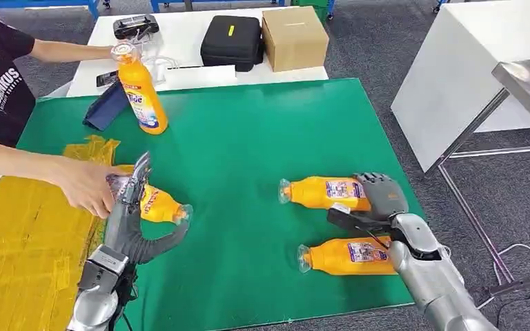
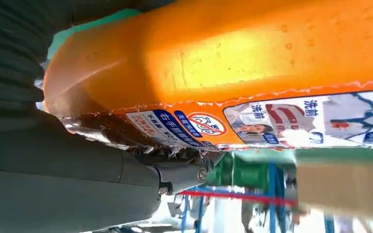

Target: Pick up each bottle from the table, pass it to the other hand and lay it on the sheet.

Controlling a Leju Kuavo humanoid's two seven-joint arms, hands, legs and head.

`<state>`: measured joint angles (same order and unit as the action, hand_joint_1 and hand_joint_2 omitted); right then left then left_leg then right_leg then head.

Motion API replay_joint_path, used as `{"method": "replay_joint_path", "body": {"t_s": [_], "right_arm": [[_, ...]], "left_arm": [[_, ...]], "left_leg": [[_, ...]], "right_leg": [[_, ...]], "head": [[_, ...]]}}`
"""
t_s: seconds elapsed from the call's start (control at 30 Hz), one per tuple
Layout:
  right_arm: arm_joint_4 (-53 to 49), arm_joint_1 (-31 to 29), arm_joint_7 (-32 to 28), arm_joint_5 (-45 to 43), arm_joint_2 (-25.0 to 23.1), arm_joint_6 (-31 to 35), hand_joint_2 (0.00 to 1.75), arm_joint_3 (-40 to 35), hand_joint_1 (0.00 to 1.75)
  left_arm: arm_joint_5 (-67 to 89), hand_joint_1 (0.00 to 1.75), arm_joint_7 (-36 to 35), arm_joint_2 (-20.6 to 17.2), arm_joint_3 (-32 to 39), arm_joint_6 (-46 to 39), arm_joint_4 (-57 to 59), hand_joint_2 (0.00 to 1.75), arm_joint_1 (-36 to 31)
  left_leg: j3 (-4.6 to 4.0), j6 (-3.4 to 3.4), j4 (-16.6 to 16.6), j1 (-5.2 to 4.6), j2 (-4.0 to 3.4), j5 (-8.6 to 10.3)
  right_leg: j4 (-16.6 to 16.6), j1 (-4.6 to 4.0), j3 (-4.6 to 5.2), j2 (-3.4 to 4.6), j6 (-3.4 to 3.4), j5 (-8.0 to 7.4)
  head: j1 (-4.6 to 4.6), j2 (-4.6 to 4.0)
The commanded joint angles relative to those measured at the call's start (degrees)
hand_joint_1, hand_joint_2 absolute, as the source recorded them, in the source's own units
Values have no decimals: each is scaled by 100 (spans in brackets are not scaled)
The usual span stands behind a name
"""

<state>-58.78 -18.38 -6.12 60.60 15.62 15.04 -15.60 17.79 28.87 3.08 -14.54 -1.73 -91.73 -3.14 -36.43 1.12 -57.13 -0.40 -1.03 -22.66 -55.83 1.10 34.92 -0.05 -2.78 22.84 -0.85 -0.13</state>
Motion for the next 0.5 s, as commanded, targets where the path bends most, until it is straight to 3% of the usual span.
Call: {"method": "replay_joint_path", "body": {"t_s": [0.03, 0.1, 0.33, 0.5], "right_arm": [[-1399, 171, -220, -774, -1132, 564, 175, 742, 175], [-1663, 240, -450, -1346, -1338, 593, 175, 841, 175], [-1717, 275, -544, -1550, -1382, 556, 175, 848, 175], [-1776, 314, -1012, -3344, -1709, -679, 175, 670, 175]], "left_arm": [[158, 0, -203, -99, -411, 59, 438, 175, -213], [185, 0, -241, -132, -513, 55, 492, 175, -266], [191, 0, -253, -147, -548, 54, 503, 175, -285], [133, 0, -299, -158, -658, 65, 704, 175, -437]], "left_leg": [[34, -16, -5, 12, -9, -21], [27, -14, -6, 11, -2, -17], [28, -11, -4, 15, 11, -14], [34, -15, -6, 16, 10, -18]], "right_leg": [[-4, -11, -29, 16, 19, 14], [-5, -12, -23, 8, 17, 13], [1, -16, -30, -5, 15, 14], [-4, -16, -35, -3, 19, 19]], "head": [[0, 0], [0, 0], [0, 0], [0, 0]]}}
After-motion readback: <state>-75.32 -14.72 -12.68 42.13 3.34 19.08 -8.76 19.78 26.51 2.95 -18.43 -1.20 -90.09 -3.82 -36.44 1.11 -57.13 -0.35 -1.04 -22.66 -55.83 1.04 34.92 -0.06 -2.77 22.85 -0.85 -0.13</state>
